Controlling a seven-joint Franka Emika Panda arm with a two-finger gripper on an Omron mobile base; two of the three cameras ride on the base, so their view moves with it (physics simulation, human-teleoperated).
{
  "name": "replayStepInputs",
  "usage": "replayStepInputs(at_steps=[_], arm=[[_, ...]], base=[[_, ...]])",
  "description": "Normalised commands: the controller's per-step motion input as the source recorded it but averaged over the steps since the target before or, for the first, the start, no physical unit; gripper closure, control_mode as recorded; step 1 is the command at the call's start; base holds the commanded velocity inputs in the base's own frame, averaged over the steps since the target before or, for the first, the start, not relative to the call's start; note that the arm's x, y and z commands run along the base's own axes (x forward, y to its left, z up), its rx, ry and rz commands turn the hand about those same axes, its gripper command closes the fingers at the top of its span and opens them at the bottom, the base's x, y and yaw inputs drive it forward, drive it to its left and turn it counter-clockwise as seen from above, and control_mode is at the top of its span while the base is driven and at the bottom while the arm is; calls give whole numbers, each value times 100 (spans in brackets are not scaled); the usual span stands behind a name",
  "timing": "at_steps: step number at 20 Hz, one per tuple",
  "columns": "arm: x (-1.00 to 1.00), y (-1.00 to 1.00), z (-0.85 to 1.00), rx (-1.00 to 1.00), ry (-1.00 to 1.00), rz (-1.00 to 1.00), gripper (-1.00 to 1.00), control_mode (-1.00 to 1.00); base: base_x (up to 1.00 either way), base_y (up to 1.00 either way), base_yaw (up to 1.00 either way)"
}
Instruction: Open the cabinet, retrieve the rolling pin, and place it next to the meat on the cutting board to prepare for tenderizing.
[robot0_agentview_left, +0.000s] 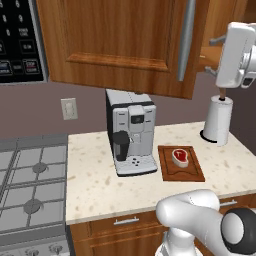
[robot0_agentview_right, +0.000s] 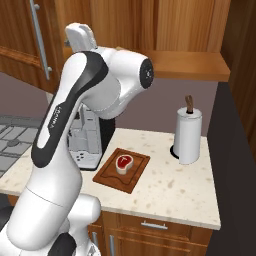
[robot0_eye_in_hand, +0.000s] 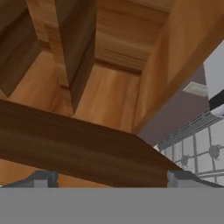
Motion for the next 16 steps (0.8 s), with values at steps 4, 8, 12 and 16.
replayStepInputs(at_steps=[4, 8, 12, 16], arm=[[1, 34, 0, 0, 0, 12, -100, -100], [0, 32, -1, 0, 0, 12, -100, -100], [0, 32, -3, 2, 0, 10, -100, -100], [-18, 39, -4, 1, 0, 9, -100, -100]], base=[[0, 0, 0], [0, 0, 0], [0, 0, 0], [0, 0, 0]])
